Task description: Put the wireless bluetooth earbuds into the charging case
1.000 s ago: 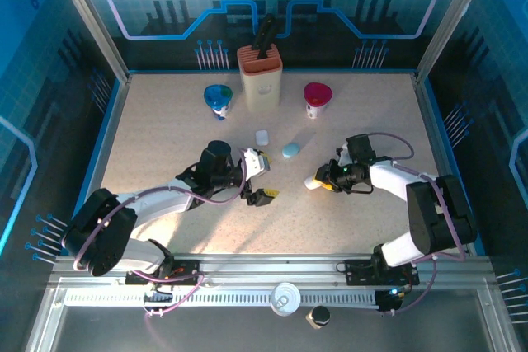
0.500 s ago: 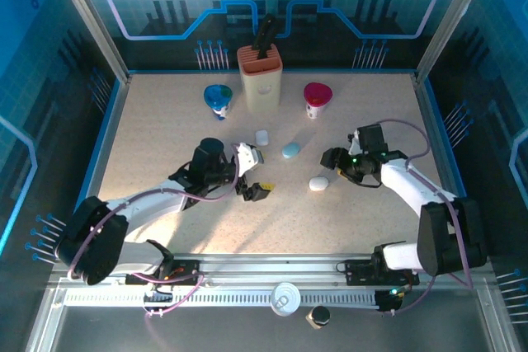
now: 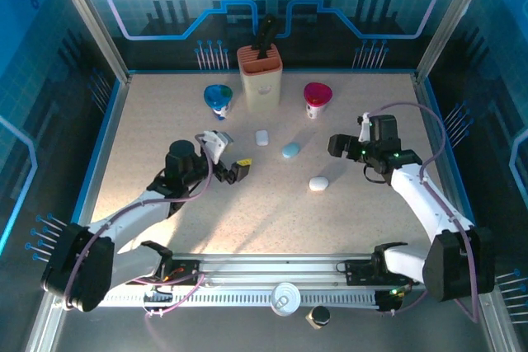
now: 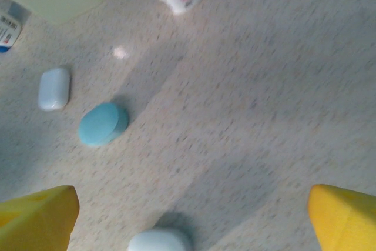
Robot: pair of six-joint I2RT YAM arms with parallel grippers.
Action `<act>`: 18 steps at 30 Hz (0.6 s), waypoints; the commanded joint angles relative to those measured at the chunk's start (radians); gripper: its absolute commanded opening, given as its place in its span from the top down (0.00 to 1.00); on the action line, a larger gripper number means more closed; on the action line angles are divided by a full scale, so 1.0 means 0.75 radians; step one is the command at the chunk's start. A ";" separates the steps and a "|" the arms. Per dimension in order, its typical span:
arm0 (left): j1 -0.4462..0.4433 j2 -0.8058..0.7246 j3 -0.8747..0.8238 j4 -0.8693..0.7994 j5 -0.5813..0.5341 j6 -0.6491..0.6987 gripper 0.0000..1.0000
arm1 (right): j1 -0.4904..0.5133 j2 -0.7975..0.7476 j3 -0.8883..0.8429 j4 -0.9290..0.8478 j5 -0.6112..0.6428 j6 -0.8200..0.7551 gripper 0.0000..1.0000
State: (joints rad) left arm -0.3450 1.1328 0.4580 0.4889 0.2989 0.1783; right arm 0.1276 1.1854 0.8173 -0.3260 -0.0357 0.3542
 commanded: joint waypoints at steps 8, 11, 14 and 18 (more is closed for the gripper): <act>0.142 -0.046 -0.120 0.098 -0.500 -0.088 0.01 | -0.037 0.009 -0.285 0.708 0.306 -0.412 0.00; 0.206 -0.012 -0.159 0.145 -0.527 -0.096 0.01 | -0.061 0.074 -0.391 0.952 0.312 -0.446 0.00; 0.261 0.029 -0.200 0.236 -0.524 -0.114 0.01 | -0.100 0.167 -0.422 1.055 0.269 -0.428 0.00; 0.333 0.117 -0.228 0.371 -0.498 -0.144 0.01 | -0.125 0.313 -0.480 1.329 0.211 -0.403 0.00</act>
State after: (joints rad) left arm -0.1238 1.1885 0.3065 0.6434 -0.0650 0.1032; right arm 0.0521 1.3720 0.4866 0.4282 0.1493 0.0654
